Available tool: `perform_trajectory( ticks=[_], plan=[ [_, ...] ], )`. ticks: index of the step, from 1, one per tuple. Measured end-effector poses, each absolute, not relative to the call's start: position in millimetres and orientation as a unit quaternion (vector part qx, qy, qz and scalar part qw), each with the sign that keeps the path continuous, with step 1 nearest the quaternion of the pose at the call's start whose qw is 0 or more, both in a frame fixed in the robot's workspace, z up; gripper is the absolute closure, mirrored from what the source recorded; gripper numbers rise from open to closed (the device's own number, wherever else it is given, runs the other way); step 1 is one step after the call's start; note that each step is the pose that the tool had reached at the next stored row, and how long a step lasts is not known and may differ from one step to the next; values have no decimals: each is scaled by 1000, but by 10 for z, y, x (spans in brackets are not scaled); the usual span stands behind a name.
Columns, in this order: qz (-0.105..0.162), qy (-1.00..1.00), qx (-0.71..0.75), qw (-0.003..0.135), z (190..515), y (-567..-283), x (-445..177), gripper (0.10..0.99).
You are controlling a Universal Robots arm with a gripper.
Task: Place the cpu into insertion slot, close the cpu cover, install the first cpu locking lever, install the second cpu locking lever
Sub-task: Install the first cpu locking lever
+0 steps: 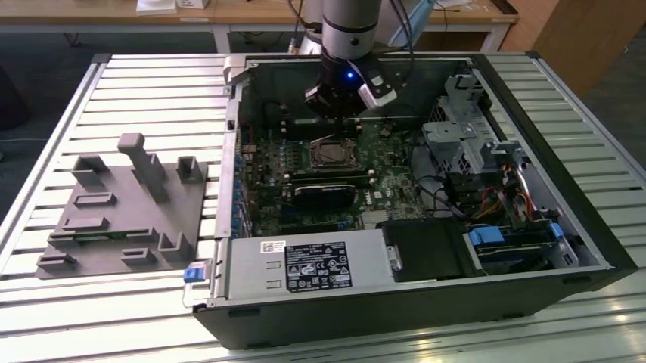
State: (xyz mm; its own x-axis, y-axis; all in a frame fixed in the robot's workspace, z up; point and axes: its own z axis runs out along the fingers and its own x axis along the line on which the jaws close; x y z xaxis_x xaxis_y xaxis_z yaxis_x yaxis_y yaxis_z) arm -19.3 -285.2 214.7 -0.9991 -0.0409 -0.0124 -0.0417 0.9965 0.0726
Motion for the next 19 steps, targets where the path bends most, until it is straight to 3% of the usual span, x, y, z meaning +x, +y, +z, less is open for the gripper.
perform_trajectory(
  ticks=[19],
  plan=[
    [36,999,-21,3,2001,-2851,-152,980]
  ],
)
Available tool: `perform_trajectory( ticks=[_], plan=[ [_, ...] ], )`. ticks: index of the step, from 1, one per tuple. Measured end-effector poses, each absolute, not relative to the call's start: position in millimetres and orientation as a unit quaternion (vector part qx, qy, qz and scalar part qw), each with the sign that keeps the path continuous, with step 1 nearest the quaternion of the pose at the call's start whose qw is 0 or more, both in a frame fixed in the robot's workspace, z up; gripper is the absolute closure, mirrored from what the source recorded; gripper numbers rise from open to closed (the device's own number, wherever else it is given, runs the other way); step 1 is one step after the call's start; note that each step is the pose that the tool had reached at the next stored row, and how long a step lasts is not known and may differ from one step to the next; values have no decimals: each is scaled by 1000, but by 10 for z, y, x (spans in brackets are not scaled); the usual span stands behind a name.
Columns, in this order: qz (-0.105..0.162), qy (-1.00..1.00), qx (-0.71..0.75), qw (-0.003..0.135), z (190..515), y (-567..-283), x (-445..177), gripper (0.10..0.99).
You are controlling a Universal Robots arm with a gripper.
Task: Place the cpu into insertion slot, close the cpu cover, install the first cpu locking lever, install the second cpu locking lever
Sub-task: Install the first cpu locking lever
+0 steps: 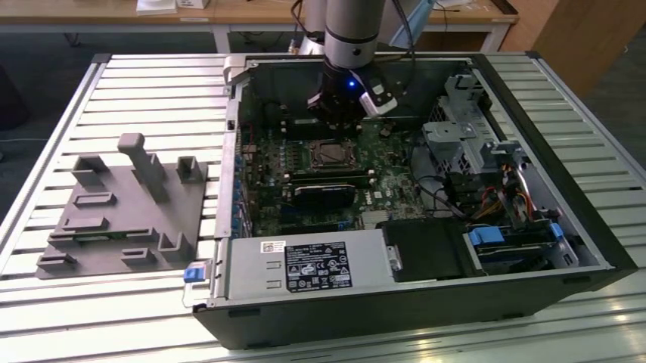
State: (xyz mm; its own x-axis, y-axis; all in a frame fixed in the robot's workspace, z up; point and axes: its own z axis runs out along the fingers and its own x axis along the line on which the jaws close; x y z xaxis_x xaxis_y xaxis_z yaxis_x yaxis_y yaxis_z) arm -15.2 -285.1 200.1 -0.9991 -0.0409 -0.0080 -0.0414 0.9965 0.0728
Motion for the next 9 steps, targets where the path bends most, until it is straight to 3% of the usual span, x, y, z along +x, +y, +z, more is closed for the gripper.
perform_trajectory(
  ticks=[9],
  plan=[
    [35,999,-21,3,2018,-2851,-151,980]
  ],
)
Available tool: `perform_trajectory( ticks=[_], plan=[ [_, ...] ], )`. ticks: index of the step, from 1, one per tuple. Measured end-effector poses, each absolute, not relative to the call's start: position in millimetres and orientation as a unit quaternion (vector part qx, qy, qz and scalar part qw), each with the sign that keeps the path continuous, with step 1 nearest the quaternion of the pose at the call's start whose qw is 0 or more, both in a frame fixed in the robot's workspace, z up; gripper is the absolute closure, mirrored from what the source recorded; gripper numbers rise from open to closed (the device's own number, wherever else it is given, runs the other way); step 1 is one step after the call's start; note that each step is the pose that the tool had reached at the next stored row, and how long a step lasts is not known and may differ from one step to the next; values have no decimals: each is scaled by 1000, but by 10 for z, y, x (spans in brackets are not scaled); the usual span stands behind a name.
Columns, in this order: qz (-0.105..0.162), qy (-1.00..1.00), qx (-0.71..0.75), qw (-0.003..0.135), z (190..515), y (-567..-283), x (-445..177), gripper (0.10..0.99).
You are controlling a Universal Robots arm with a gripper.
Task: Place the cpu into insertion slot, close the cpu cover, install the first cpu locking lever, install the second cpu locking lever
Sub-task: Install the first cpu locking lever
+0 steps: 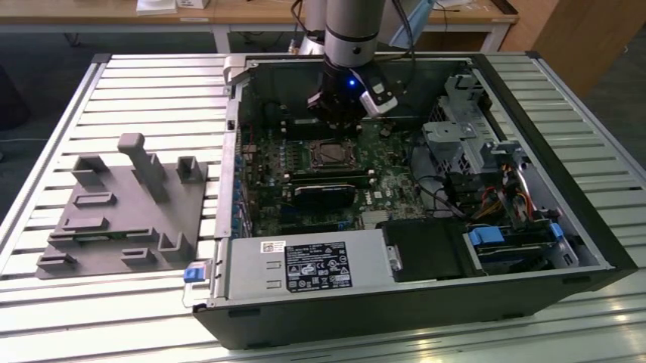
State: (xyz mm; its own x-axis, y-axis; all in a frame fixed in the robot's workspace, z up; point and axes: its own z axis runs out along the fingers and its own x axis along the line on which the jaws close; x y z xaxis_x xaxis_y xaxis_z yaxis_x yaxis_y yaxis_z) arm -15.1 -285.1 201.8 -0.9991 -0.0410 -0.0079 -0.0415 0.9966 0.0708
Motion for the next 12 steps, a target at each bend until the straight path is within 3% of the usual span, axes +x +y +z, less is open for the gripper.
perform_trajectory(
  ticks=[12],
  plan=[
    [32,999,-21,3,1994,-2852,-150,980]
  ],
)
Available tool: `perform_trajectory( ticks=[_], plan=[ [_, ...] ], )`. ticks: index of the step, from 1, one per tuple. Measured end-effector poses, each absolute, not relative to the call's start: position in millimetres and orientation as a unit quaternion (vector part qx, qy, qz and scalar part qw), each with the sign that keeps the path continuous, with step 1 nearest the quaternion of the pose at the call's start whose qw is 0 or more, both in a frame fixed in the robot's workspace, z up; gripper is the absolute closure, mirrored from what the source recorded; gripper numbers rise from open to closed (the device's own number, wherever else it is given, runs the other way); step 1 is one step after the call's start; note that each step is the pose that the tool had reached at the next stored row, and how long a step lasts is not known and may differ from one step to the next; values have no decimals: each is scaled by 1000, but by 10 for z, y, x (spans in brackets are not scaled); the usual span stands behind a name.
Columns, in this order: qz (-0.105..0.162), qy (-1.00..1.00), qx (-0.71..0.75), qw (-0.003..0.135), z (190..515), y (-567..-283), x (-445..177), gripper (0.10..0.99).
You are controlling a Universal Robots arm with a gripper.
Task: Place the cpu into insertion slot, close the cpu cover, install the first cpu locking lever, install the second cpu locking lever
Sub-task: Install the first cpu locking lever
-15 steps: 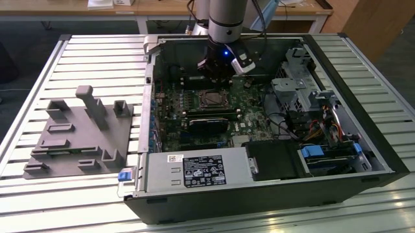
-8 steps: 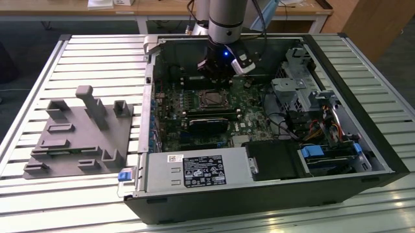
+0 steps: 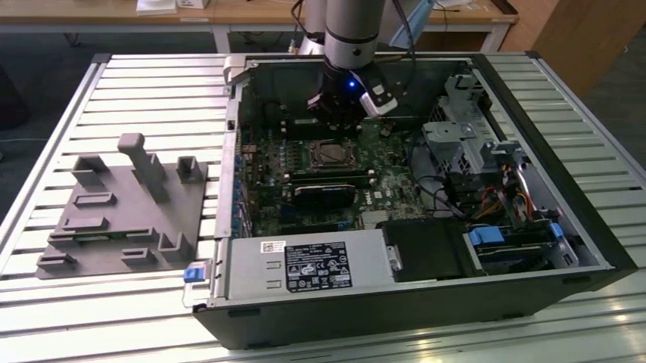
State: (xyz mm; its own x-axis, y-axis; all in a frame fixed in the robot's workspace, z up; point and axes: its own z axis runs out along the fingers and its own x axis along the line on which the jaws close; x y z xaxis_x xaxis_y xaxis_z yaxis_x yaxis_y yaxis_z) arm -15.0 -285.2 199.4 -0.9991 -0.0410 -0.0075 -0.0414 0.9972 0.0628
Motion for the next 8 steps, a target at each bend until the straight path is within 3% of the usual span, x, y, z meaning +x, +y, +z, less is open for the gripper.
perform_trajectory(
  ticks=[8],
  plan=[
    [32,999,-21,3,2012,-2852,-150,980]
  ],
)
